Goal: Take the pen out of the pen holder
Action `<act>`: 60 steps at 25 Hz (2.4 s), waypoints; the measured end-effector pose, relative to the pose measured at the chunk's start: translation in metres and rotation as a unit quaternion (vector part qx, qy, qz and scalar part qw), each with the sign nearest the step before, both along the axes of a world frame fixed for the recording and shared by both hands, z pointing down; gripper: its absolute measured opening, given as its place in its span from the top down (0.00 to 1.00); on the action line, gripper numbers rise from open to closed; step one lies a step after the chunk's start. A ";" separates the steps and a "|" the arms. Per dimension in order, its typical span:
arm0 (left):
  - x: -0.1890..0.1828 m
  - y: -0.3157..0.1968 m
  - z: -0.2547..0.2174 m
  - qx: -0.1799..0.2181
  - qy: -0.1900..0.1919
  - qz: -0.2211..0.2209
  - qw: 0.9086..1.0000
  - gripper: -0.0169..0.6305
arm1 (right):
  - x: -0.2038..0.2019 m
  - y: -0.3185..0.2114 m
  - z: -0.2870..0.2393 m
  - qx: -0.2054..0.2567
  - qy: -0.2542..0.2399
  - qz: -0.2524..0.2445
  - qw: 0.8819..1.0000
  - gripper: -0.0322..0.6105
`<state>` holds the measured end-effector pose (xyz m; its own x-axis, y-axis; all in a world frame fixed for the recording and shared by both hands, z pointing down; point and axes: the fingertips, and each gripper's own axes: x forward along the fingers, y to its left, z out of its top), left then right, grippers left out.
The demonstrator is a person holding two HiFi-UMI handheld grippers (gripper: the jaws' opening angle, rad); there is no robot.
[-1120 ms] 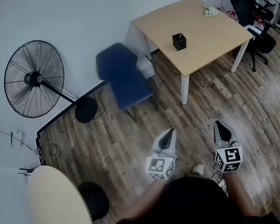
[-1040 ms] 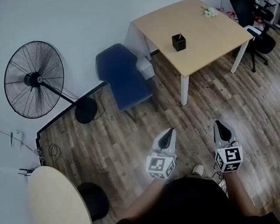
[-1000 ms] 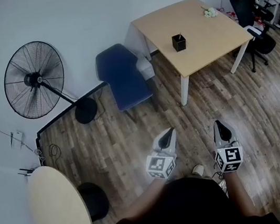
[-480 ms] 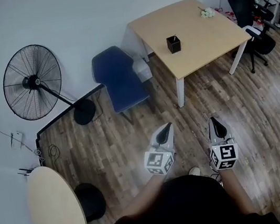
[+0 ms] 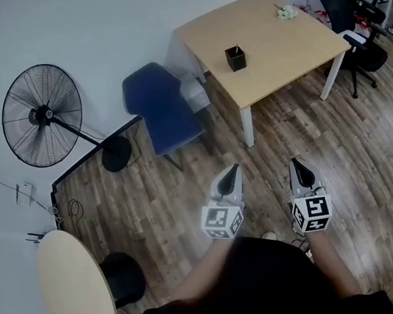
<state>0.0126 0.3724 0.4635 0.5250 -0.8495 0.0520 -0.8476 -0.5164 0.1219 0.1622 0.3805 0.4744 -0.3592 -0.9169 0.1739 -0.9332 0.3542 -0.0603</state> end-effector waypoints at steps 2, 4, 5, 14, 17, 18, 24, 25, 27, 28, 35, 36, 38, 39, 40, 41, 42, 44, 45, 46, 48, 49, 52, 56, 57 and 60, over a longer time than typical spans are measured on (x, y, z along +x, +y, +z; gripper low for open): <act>0.005 -0.006 0.003 -0.003 -0.002 0.000 1.000 0.97 | 0.005 -0.002 0.006 -0.006 -0.003 0.000 1.000 0.95; 0.007 -0.013 0.008 -0.006 -0.003 0.000 1.000 0.97 | 0.008 -0.007 0.014 -0.014 -0.002 0.000 1.000 0.95; 0.008 -0.017 0.010 -0.008 -0.003 0.001 1.000 0.97 | 0.009 -0.011 0.018 -0.017 -0.002 0.001 1.000 0.95; 0.024 -0.092 0.032 -0.023 -0.006 0.028 0.999 0.97 | 0.024 -0.084 0.033 -0.026 -0.002 0.025 0.999 0.95; 0.025 -0.133 0.033 -0.025 -0.003 0.031 0.999 0.97 | 0.020 -0.118 0.037 -0.032 0.007 0.021 0.999 0.95; 0.024 -0.149 0.033 -0.026 -0.002 0.031 0.999 0.97 | 0.019 -0.133 0.038 -0.034 0.010 0.020 0.999 0.95; 0.015 -0.242 0.038 -0.041 0.014 0.040 0.998 0.97 | 0.001 -0.225 0.032 -0.032 0.037 0.011 0.999 0.95; 0.013 -0.258 0.039 -0.041 0.015 0.042 0.998 0.97 | -0.003 -0.240 0.030 -0.030 0.038 0.009 0.999 0.95; 0.008 -0.287 0.038 -0.042 0.014 0.046 0.998 0.97 | -0.012 -0.271 0.027 -0.031 0.038 0.008 0.999 0.95; 0.005 -0.300 0.038 -0.042 0.014 0.049 0.998 0.97 | -0.018 -0.285 0.026 -0.033 0.040 0.007 0.999 0.95; -0.023 -0.385 0.032 -0.043 0.019 0.057 0.997 0.97 | -0.055 -0.379 0.017 -0.038 0.054 -0.005 0.998 0.95; -0.027 -0.398 0.031 -0.042 0.020 0.057 0.997 0.97 | -0.060 -0.392 0.015 -0.037 0.053 -0.005 0.998 0.95; -0.035 -0.424 0.031 -0.041 0.022 0.057 0.997 0.97 | -0.069 -0.420 0.013 -0.036 0.052 -0.005 0.998 0.95; -0.039 -0.437 0.031 -0.041 0.023 0.057 0.997 0.97 | -0.074 -0.434 0.013 -0.036 0.052 -0.005 0.998 0.95; -0.044 -0.449 0.032 -0.041 0.025 0.056 0.997 0.97 | -0.078 -0.448 0.013 -0.037 0.051 -0.005 0.998 0.95; -0.049 -0.460 0.032 -0.040 0.026 0.056 0.997 0.97 | -0.083 -0.460 0.013 -0.038 0.050 -0.004 0.998 0.95; -0.054 -0.471 0.032 -0.038 0.026 0.054 0.997 0.97 | -0.087 -0.471 0.014 -0.039 0.050 -0.004 0.998 0.95; -0.065 -0.491 0.031 -0.030 0.025 0.049 0.998 0.97 | -0.093 -0.491 0.018 -0.043 0.051 0.000 0.998 0.95; -0.070 -0.502 0.031 -0.028 0.024 0.047 0.998 0.97 | -0.096 -0.501 0.020 -0.046 0.052 0.003 0.998 0.95; -0.075 -0.512 0.033 -0.028 0.025 0.047 0.998 0.97 | -0.098 -0.509 0.023 -0.049 0.052 0.006 0.997 0.95; -0.083 -0.530 0.037 -0.034 0.030 0.048 0.998 0.97 | -0.100 -0.522 0.031 -0.061 0.051 0.014 0.997 0.95; -0.086 -0.538 0.039 -0.036 0.032 0.049 0.998 0.97 | -0.101 -0.526 0.035 -0.067 0.050 0.017 0.996 0.95; -0.088 -0.553 0.044 -0.041 0.038 0.050 0.997 0.97 | -0.098 -0.536 0.046 -0.079 0.051 0.022 0.995 0.95; -0.079 -0.571 0.053 -0.043 0.040 0.055 0.997 0.97 | -0.086 -0.553 0.054 -0.085 0.054 0.032 0.994 0.95; -0.077 -0.577 0.055 -0.044 0.040 0.057 0.997 0.97 | -0.083 -0.559 0.056 -0.085 0.054 0.034 0.994 0.95; -0.069 -0.591 0.062 -0.049 0.036 0.056 0.997 0.97 | -0.075 -0.576 0.061 -0.085 0.048 0.037 0.995 0.95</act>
<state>-0.0565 -0.2184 0.5257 0.6222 -0.7777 0.0902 -0.7720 -0.5904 0.2352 0.0868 -0.1953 0.5350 -0.2662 -0.8944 0.3593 -0.9606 0.2770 -0.0222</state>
